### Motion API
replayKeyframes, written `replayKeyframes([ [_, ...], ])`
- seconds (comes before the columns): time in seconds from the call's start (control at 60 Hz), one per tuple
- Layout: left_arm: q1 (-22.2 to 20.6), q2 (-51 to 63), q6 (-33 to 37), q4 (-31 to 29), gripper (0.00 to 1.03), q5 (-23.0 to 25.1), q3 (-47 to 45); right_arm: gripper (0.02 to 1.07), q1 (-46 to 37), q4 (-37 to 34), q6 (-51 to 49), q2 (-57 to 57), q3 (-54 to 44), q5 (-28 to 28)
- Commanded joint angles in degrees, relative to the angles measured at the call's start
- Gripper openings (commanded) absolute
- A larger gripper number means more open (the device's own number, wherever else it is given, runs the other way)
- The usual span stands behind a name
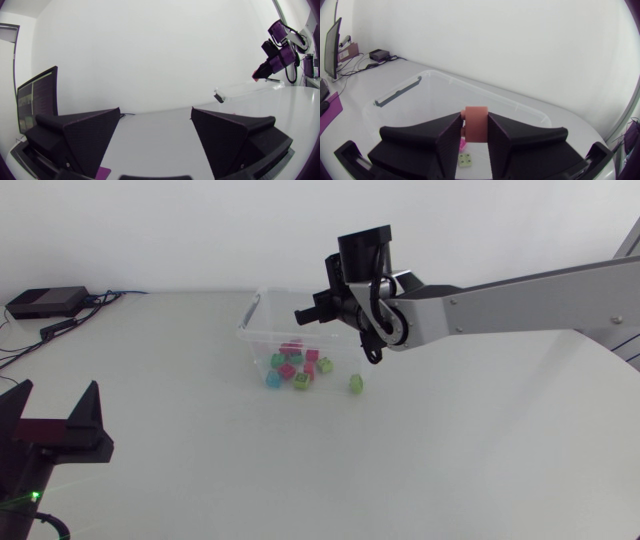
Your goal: Pick up the duplo bricks and place them in the container
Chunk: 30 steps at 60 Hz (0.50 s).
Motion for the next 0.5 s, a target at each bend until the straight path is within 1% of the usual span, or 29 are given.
replayKeyframes([
  [0.0,0.13,-0.74,0.93,1.82,0.99,-0.02,-2.26,0.29,-0.2,1.86,-1.29,2.0,1.7,2.03],
  [0.033,0.04,-0.74,0.84,2.43,0.99,-0.02,-2.87,0.33,-0.2,3.44,-2.0,2.0,1.17,3.35],
  [0.05,0.04,-0.74,0.76,2.61,0.99,-0.02,-2.96,0.38,-0.12,3.8,-2.26,1.91,1.08,3.62],
  [0.067,0.04,-0.74,0.76,2.61,0.99,-0.02,-2.96,0.46,-0.2,4.15,-2.44,1.65,0.91,3.88],
  [0.083,0.04,-0.74,0.76,2.7,0.99,-0.02,-3.14,0.57,-0.2,4.06,-2.52,1.47,0.82,3.88],
  [0.1,0.04,-0.74,0.67,2.61,0.99,-0.02,-3.23,0.7,-0.2,3.97,-2.52,1.21,0.73,3.88],
  [0.117,0.04,-0.74,0.67,2.52,0.99,-0.02,-3.23,0.78,-0.2,3.8,-2.52,1.03,0.64,3.88],
  [0.133,0.13,-0.74,0.58,2.26,0.99,-0.02,-3.23,0.97,-0.2,3.62,-2.61,0.42,0.56,3.88],
  [0.15,0.13,-0.74,0.58,2.08,0.99,-0.02,-3.23,1.04,-0.2,3.44,-2.61,0.15,0.56,3.97],
  [0.217,0.31,-0.74,0.58,1.73,0.99,-0.02,-3.23,1.03,-0.12,3.62,-3.14,-1.87,-0.24,4.23],
  [0.283,0.57,-0.74,0.4,-0.29,0.99,-0.02,-3.23,1.03,-0.12,3.97,-3.14,-5.65,-2.08,4.32],
  [0.383,1.01,-0.74,0.32,-1.35,0.99,-0.02,-3.23,1.03,-0.12,3.97,-3.75,-10.83,-4.72,4.32],
  [0.483,1.54,-0.74,0.32,-1.96,0.99,-0.02,-3.23,1.03,-0.56,4.06,-6.21,-18.48,-8.94,4.49],
])
